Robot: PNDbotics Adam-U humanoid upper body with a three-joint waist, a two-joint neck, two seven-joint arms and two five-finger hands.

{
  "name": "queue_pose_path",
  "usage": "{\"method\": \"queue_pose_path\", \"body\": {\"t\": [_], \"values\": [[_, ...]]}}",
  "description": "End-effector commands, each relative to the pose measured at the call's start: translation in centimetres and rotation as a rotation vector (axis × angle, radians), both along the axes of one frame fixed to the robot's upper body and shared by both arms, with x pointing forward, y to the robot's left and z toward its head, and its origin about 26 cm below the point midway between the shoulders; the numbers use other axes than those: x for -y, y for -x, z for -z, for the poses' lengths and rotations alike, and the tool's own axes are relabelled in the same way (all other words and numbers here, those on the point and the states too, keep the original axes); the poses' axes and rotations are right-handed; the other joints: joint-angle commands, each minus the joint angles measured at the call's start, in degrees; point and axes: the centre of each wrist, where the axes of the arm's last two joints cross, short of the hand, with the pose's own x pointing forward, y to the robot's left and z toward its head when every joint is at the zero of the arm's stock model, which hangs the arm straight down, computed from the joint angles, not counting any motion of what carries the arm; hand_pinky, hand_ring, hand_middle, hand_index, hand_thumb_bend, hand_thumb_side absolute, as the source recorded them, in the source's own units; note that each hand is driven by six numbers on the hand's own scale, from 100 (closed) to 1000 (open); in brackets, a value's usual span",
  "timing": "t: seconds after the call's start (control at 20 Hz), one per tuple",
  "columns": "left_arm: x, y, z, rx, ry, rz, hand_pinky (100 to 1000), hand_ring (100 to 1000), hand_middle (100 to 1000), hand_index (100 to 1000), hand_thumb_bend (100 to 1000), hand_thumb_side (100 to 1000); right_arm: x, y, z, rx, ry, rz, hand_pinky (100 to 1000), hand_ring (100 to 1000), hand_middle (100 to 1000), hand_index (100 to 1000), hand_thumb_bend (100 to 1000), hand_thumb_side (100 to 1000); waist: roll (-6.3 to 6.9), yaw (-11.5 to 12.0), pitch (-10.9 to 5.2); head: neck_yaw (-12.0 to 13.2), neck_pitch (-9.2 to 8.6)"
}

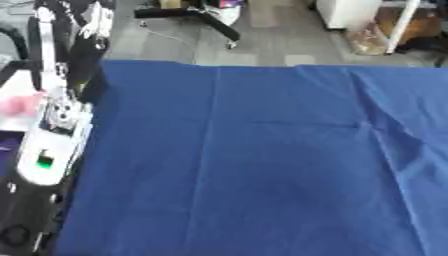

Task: Pick up the objects with one hand, pass them to the other hand, and then place them into the box on the other side of the table.

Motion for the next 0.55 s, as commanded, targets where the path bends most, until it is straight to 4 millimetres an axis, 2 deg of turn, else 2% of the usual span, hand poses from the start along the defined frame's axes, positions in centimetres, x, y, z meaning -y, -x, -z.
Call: {"method": "queue_pose_path", "body": {"t": [0.05, 0.3, 0.55], "values": [[2.5, 0.0, 0.8, 0.005, 0.073, 0.129, 841, 713, 717, 813, 443, 652, 0.4, 0.1, -0.3, 0.06, -0.053, -0.012, 764, 678, 767, 794, 100, 618, -0.93, -0.14, 0.77, -3.06, -0.13], [4.1, -0.3, 2.6, -0.063, 0.067, 0.211, 842, 711, 714, 811, 421, 677, 1.6, -0.1, 1.3, 0.05, -0.115, -0.022, 760, 680, 784, 794, 100, 640, -0.69, -0.63, 1.31, -5.53, -0.13], [4.3, -0.4, 4.0, -0.119, 0.069, 0.231, 842, 704, 709, 805, 408, 695, 2.5, 0.3, 3.1, 0.006, -0.158, -0.019, 755, 677, 793, 792, 100, 650, -0.03, -1.03, 1.49, -6.17, -0.13]]}}
